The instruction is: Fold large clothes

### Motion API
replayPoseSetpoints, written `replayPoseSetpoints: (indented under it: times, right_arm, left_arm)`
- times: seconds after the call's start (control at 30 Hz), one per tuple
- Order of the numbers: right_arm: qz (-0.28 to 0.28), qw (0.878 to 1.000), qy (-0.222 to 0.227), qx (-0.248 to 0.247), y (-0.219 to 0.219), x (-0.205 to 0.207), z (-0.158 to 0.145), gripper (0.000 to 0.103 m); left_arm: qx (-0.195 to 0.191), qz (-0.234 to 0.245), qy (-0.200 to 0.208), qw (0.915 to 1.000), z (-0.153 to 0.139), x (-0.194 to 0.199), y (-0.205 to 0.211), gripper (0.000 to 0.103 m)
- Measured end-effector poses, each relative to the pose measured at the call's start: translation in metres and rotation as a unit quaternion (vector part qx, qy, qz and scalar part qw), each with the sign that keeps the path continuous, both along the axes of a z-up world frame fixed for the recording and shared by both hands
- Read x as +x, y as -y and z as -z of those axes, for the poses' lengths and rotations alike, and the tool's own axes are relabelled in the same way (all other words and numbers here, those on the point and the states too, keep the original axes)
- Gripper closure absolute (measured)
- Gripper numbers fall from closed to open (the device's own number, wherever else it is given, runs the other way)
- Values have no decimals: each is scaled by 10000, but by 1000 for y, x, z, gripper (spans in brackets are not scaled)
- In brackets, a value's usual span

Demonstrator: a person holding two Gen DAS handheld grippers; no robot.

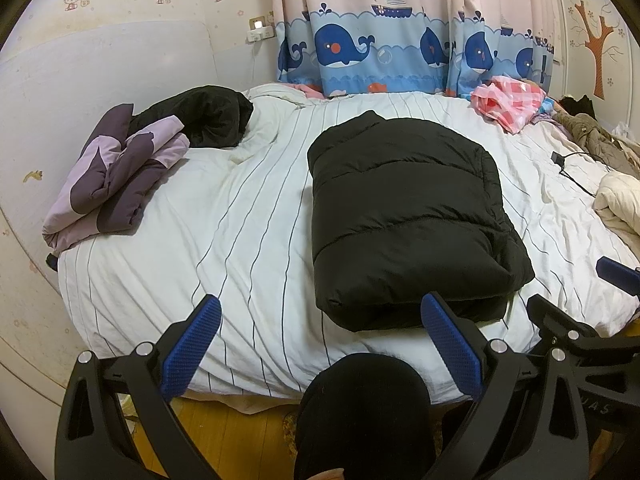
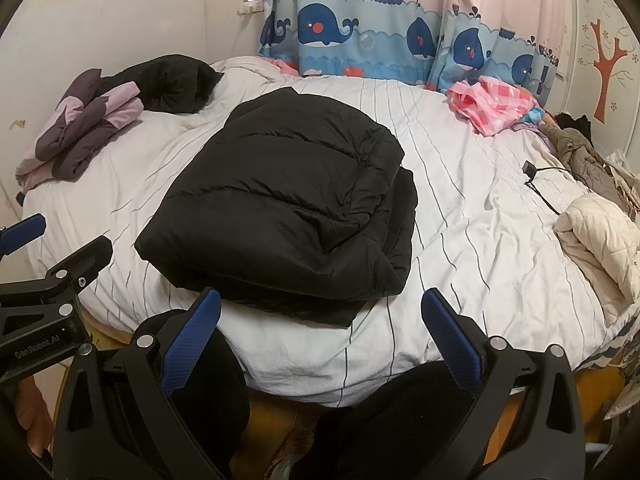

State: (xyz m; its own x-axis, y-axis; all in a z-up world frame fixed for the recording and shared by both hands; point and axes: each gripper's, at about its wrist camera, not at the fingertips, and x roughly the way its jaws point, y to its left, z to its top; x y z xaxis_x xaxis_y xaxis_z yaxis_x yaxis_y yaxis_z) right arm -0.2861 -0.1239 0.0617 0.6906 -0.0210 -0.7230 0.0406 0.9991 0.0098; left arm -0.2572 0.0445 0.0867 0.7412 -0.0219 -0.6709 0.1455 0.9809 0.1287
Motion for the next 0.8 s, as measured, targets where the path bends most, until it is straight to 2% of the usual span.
replayPoseSetpoints:
  times: [0.8]
  right_arm:
    - [-13, 10000, -40, -24, 2, 1, 6, 6]
  left_arm:
    - [48, -44, -4, 10000, 10, -5, 4, 7]
